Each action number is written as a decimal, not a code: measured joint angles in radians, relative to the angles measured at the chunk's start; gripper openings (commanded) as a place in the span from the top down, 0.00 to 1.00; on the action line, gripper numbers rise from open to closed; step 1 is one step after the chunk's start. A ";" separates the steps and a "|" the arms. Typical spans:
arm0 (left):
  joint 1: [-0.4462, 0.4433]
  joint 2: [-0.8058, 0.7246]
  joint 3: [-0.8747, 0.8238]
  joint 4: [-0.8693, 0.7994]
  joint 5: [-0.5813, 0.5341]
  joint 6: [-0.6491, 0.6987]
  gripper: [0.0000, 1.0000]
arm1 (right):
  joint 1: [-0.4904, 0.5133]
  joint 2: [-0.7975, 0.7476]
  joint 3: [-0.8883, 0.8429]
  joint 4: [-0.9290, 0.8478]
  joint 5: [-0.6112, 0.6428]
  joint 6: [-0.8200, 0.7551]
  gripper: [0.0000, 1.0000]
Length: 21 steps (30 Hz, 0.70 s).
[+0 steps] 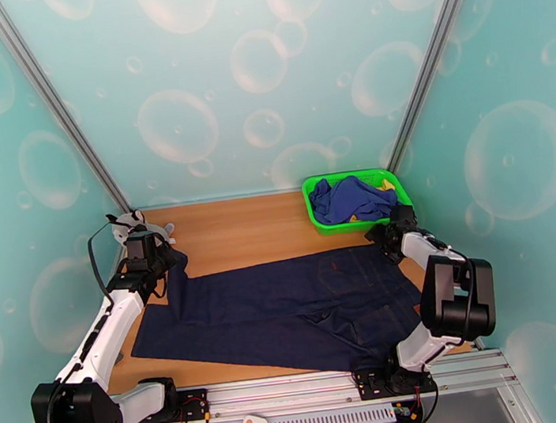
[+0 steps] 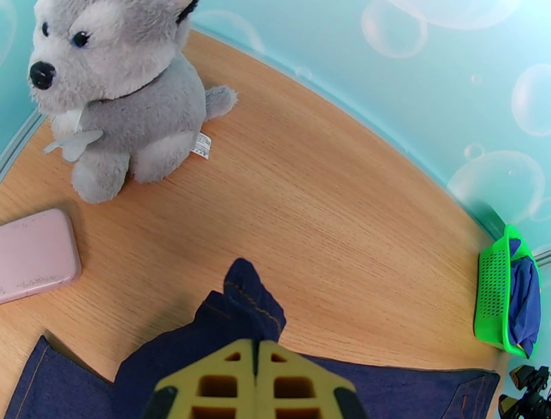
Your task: Fold and stack the trousers
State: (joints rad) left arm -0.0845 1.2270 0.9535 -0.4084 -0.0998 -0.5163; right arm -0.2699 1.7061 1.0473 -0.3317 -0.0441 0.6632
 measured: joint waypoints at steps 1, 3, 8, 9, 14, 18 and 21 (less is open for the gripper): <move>0.000 0.000 0.000 0.001 0.000 0.000 1.00 | 0.002 0.023 0.008 0.005 0.000 0.004 0.16; 0.001 0.001 0.000 0.003 0.000 0.000 1.00 | 0.004 0.056 0.013 0.006 0.001 0.015 0.17; 0.001 0.007 0.000 0.010 0.000 0.000 1.00 | 0.007 0.101 0.029 -0.010 0.021 0.053 0.18; 0.001 0.010 0.000 0.012 0.000 0.000 1.00 | 0.008 0.103 0.033 -0.010 0.028 0.061 0.19; 0.001 0.017 0.000 0.013 0.004 0.000 1.00 | 0.006 0.142 0.090 -0.087 0.085 0.119 0.21; 0.006 0.017 0.000 0.013 0.008 0.000 1.00 | -0.003 0.229 0.219 -0.212 0.116 0.144 0.30; 0.007 0.017 0.000 0.013 0.008 0.000 1.00 | -0.007 0.254 0.255 -0.257 0.129 0.154 0.34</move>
State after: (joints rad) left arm -0.0772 1.2438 0.9535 -0.3954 -0.0914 -0.5163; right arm -0.2771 1.9606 1.3025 -0.5888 0.0849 0.8173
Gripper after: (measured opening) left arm 0.043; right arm 0.675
